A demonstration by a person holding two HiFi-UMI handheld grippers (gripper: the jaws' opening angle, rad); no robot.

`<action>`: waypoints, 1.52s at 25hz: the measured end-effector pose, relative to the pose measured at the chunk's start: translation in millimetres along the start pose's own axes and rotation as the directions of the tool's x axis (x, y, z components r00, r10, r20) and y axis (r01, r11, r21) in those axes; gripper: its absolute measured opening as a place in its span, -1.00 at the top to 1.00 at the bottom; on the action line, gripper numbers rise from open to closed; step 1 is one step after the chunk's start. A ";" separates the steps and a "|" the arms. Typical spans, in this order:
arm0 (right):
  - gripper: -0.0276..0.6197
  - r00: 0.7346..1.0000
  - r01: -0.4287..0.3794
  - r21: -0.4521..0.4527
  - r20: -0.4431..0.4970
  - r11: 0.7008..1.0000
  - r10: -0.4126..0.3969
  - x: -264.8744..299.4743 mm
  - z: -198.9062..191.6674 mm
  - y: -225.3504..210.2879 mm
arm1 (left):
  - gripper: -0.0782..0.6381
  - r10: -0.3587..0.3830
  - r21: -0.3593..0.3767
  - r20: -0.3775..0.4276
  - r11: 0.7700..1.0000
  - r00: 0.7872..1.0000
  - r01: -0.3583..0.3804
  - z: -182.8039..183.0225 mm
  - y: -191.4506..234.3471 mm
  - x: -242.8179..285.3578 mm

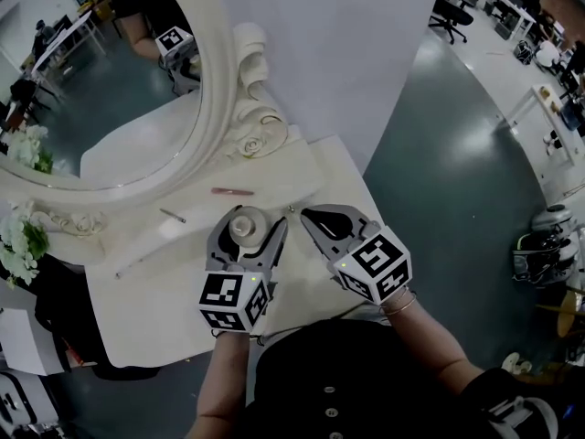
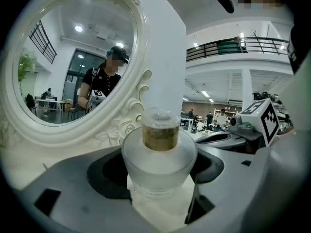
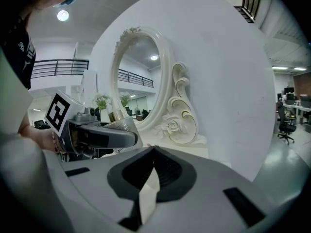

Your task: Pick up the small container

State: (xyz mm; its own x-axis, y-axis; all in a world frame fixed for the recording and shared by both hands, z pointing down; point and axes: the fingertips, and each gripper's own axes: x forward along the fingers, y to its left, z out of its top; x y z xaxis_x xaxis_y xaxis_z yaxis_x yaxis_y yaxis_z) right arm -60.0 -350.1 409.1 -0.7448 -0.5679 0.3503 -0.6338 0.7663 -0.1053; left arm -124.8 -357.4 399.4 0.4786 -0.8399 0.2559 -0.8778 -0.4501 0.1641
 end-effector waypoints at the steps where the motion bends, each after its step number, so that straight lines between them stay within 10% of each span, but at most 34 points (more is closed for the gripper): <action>1: 0.91 1.000 -0.001 -0.001 0.006 1.000 0.001 -1.0 0.3 2.7 | -0.11 -0.003 -0.005 -0.001 1.000 1.000 0.003 -2.0 -1.0 -3.1; 38: 0.91 0.999 -0.044 0.016 -0.024 0.999 0.044 -6.3 -28.3 30.7 | -0.11 -0.073 -0.044 0.020 0.996 0.997 0.074 -40.4 -41.9 -32.5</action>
State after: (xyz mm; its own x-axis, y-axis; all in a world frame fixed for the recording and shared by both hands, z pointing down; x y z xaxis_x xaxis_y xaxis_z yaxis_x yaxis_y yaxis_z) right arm -68.9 -314.5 430.0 -0.7671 -0.5261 0.3673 -0.6037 0.7855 -0.1358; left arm -102.6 -299.0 422.6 0.5406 -0.8110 0.2239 -0.8383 -0.4969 0.2242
